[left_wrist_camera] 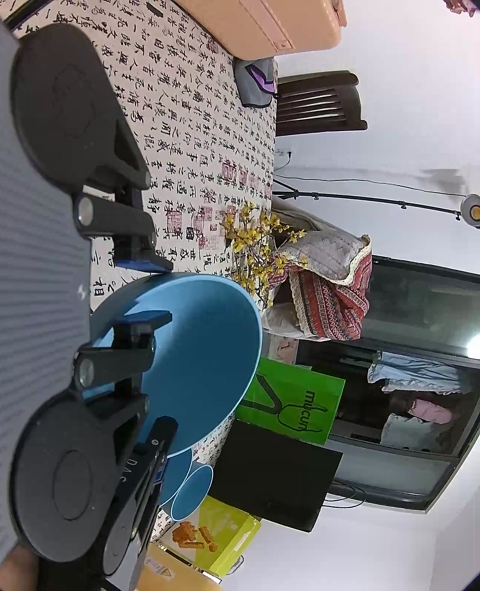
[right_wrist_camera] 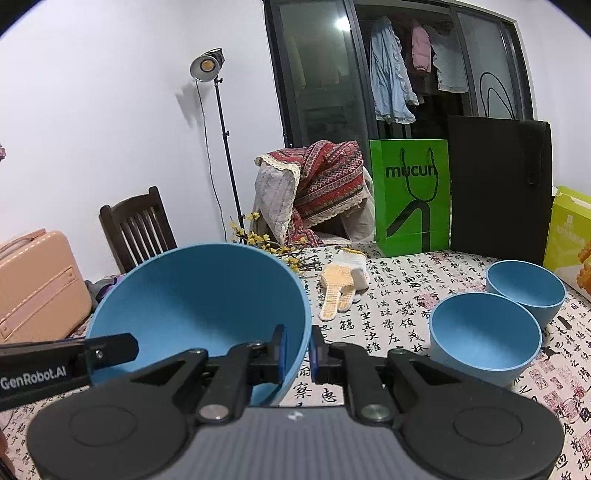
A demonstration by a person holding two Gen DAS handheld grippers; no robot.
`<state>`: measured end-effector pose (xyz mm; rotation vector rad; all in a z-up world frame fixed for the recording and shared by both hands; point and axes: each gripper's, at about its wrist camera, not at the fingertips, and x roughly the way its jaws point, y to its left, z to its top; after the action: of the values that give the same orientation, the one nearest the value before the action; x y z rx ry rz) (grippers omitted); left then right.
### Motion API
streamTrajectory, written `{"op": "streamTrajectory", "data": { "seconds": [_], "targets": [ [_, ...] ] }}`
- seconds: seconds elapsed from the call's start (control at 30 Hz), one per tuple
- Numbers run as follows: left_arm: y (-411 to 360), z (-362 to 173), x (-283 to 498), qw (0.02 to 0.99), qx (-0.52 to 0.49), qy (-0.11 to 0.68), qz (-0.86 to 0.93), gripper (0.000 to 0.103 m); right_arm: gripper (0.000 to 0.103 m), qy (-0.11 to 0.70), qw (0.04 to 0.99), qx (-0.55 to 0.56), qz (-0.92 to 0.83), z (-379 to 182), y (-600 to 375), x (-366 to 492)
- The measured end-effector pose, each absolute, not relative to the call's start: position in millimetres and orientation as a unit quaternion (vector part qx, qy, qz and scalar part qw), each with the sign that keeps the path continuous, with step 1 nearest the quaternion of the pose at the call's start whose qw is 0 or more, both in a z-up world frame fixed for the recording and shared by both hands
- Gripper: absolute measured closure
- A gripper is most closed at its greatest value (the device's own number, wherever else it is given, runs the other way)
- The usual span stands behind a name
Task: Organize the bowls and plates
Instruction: 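Carry the held blue bowl across the table toward the pink suitcase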
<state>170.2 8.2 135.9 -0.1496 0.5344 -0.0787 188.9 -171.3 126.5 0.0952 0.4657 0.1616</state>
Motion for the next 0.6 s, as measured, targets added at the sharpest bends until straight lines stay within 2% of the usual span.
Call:
{"op": "streamTrajectory", "data": {
  "seconds": [0.6],
  "targets": [
    [30,134,148,0.961,-0.086,0.26,-0.03,0.081,0.091,0.229,0.968,0.041,0.092,125,-149,172]
  ]
}}
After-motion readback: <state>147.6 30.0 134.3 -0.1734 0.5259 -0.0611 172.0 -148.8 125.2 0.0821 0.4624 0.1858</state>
